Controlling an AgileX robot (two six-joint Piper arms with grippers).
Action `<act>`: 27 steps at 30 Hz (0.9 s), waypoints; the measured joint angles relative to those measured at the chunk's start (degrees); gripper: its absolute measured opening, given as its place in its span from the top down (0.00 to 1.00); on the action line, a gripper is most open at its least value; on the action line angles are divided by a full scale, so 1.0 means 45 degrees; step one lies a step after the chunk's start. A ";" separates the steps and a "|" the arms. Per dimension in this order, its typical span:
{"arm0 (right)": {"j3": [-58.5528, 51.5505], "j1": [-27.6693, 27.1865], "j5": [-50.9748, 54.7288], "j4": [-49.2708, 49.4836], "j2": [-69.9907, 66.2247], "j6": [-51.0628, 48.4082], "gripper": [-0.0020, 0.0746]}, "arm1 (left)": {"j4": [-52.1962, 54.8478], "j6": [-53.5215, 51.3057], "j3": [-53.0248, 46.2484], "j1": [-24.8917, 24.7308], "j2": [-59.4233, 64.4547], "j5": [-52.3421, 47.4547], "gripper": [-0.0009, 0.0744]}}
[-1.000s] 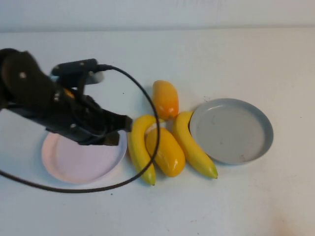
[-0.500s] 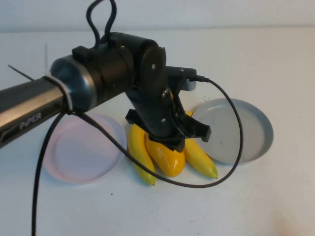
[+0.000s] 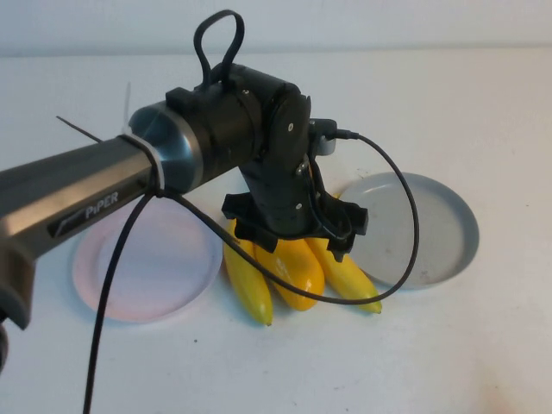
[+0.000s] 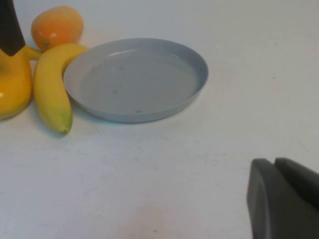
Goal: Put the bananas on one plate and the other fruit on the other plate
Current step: Put one type of fruit in the left plate
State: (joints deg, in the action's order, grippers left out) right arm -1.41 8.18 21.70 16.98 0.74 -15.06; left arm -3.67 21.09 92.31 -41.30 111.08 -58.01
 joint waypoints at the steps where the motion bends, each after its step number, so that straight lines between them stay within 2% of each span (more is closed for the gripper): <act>1: 0.0000 0.0000 0.0000 0.0000 0.0000 0.0000 1.00 | 0.0176 0.0157 0.0000 0.0000 0.0052 0.0038 0.10; 27: 0.0000 0.0000 0.0000 0.0000 0.0000 0.0000 1.00 | 0.1375 0.0496 0.0018 0.0000 0.1343 0.0273 0.10</act>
State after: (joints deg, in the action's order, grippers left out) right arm -1.41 8.18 21.70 16.98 0.74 -15.06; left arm 2.52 23.32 92.39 -41.30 117.13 -56.79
